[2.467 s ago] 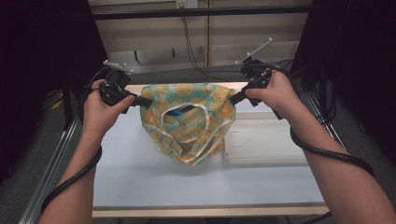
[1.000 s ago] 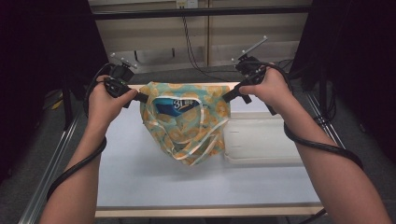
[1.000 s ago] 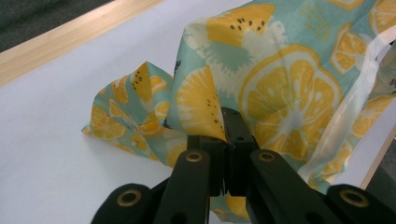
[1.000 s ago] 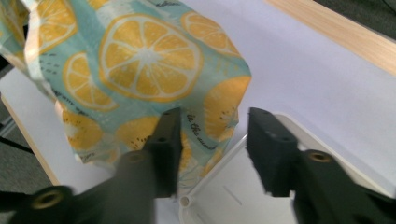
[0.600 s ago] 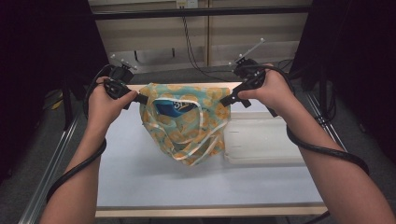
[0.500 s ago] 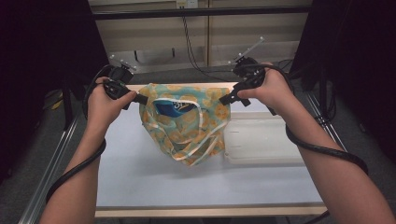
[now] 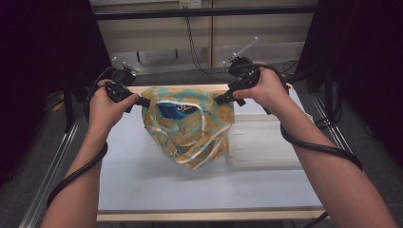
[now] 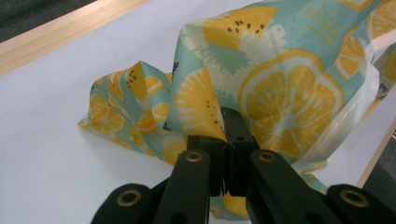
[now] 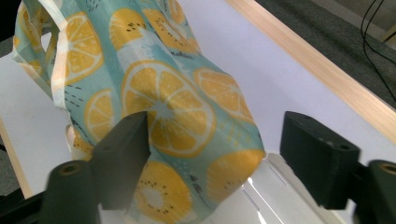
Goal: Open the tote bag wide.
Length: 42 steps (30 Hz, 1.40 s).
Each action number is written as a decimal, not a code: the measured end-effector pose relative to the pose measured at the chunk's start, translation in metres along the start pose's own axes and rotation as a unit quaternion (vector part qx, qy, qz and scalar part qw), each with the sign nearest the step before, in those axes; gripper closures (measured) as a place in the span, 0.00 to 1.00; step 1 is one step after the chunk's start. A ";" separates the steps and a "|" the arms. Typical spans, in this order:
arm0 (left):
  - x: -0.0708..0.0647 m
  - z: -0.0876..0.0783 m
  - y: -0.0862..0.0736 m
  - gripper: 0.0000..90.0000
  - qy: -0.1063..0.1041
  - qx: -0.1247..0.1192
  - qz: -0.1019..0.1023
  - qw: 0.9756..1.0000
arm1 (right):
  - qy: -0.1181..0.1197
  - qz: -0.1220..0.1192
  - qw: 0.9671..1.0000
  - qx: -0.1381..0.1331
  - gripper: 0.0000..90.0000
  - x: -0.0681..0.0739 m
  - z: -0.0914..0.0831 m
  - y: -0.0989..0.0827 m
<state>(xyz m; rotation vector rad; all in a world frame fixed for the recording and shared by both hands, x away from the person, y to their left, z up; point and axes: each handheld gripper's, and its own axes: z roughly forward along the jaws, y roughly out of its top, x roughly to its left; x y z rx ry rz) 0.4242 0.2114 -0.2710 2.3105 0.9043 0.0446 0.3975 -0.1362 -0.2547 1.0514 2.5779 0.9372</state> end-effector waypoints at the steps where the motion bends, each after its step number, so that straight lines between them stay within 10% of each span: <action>1: 0.000 0.000 0.000 0.99 0.000 0.000 0.000 1.000 | 0.000 0.000 1.000 0.000 0.30 0.000 0.000 0.000; 23: 0.001 0.001 -0.004 0.92 0.005 -0.009 -0.015 1.000 | 0.028 0.039 0.999 0.015 0.96 0.004 -0.005 0.012; 36: -0.002 -0.024 -0.012 0.46 0.023 -0.041 -0.002 0.999 | 0.046 0.097 0.994 -0.029 1.00 -0.011 -0.020 0.024; 42: -0.017 -0.029 -0.018 0.44 0.026 -0.036 0.029 0.999 | 0.054 0.108 0.993 -0.017 1.00 -0.010 -0.005 0.022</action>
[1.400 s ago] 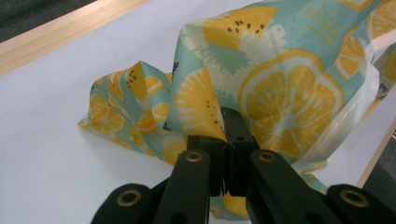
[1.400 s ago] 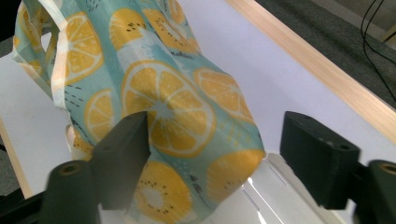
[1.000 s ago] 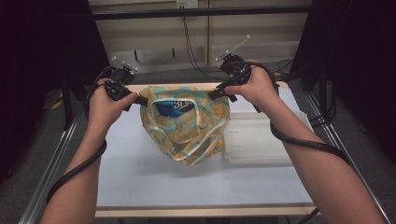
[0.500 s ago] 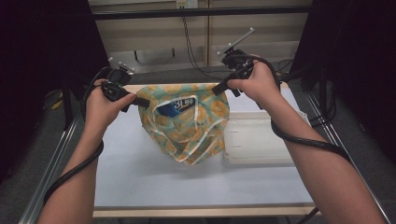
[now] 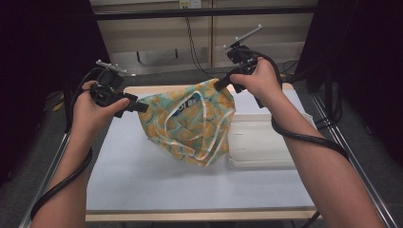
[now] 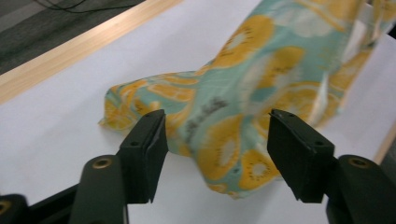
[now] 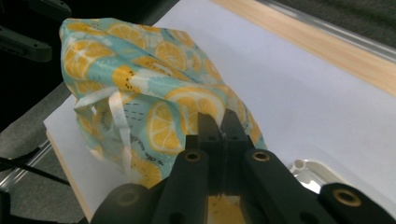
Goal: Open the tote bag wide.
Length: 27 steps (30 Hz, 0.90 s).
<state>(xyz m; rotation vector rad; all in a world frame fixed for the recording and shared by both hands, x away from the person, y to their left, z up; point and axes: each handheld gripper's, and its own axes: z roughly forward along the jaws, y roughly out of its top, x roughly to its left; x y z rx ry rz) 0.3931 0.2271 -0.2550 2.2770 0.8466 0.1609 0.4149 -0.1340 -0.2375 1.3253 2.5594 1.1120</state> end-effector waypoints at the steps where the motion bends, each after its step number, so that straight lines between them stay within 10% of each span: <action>1: -0.002 0.000 0.000 0.44 0.001 0.002 0.007 1.000 | -0.002 -0.001 1.000 -0.001 1.00 0.000 0.001 0.000; 11: -0.005 0.015 0.018 0.64 -0.005 -0.017 0.050 0.999 | -0.009 -0.001 1.000 0.002 1.00 -0.002 0.004 -0.003; 16: -0.003 0.025 0.030 0.76 -0.004 0.008 0.078 0.997 | -0.006 0.000 1.000 0.002 1.00 -0.003 0.006 -0.004; 17: -0.001 0.026 0.034 0.92 -0.015 0.022 0.092 0.995 | -0.003 -0.001 1.000 0.003 1.00 -0.004 0.005 -0.003; 23: 0.002 0.022 0.043 1.00 -0.024 0.032 0.079 0.996 | -0.004 -0.001 1.000 -0.006 1.00 -0.009 -0.001 0.001; 27: 0.008 0.011 0.047 1.00 -0.046 -0.019 0.035 0.998 | 0.006 0.000 1.000 -0.018 1.00 -0.013 -0.005 0.004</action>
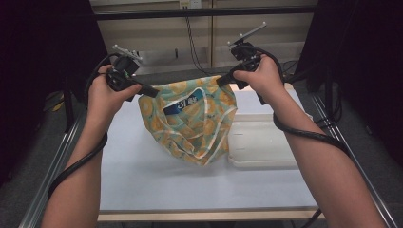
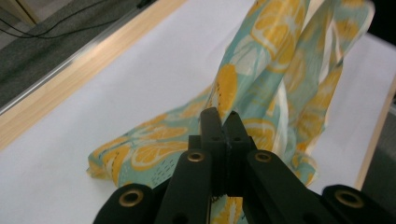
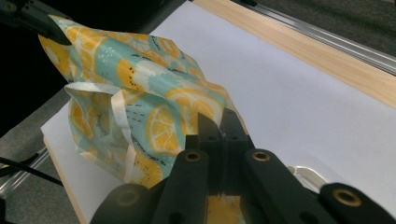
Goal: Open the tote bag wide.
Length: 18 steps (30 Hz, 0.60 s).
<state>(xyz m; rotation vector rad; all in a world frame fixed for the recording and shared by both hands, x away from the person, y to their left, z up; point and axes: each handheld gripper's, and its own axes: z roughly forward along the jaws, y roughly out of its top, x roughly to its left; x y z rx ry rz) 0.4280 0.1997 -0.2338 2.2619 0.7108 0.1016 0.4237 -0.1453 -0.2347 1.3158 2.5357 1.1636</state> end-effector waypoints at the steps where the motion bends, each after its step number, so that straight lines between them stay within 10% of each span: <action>1: 0.002 -0.002 0.001 1.00 -0.002 -0.009 -0.004 1.000 | 0.002 0.002 1.000 -0.004 1.00 -0.001 0.000 0.001; 10: 0.012 -0.001 0.018 1.00 0.038 -0.005 -0.017 0.999 | -0.003 0.001 1.000 -0.004 1.00 -0.004 0.007 0.008; 18: 0.029 0.042 0.001 0.96 0.000 0.054 -0.035 0.998 | 0.007 0.016 0.999 0.029 1.00 -0.013 0.034 -0.006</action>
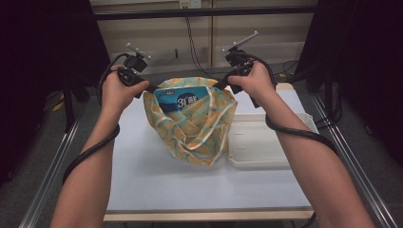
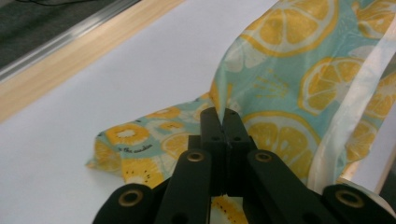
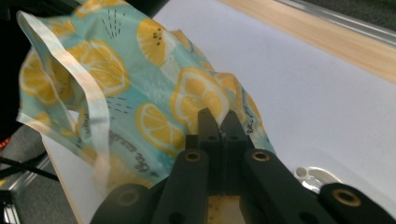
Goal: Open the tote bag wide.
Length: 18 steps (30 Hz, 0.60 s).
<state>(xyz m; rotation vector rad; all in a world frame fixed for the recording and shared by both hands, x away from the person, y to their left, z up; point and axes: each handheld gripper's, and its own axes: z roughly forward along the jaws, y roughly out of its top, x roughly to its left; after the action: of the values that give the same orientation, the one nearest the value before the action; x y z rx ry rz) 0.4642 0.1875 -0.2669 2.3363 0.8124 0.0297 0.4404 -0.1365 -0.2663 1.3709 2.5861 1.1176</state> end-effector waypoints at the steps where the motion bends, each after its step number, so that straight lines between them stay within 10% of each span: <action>1: 0.000 0.000 0.000 0.91 0.000 0.000 0.000 1.000 | -0.004 -0.002 1.000 0.006 1.00 0.000 0.002 -0.002; 10: -0.006 -0.033 -0.023 0.54 0.034 -0.065 -0.045 0.996 | 0.001 -0.002 1.000 0.011 1.00 0.001 0.008 -0.008; 18: -0.028 -0.041 -0.034 0.39 0.024 -0.059 -0.010 0.998 | -0.010 -0.005 1.000 0.009 1.00 0.004 0.007 -0.006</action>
<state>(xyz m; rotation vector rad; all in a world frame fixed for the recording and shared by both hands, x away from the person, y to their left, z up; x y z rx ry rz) 0.4141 0.2153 -0.2498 2.2236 0.8352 0.1215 0.4357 -0.1323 -0.2741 1.3631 2.5926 1.0752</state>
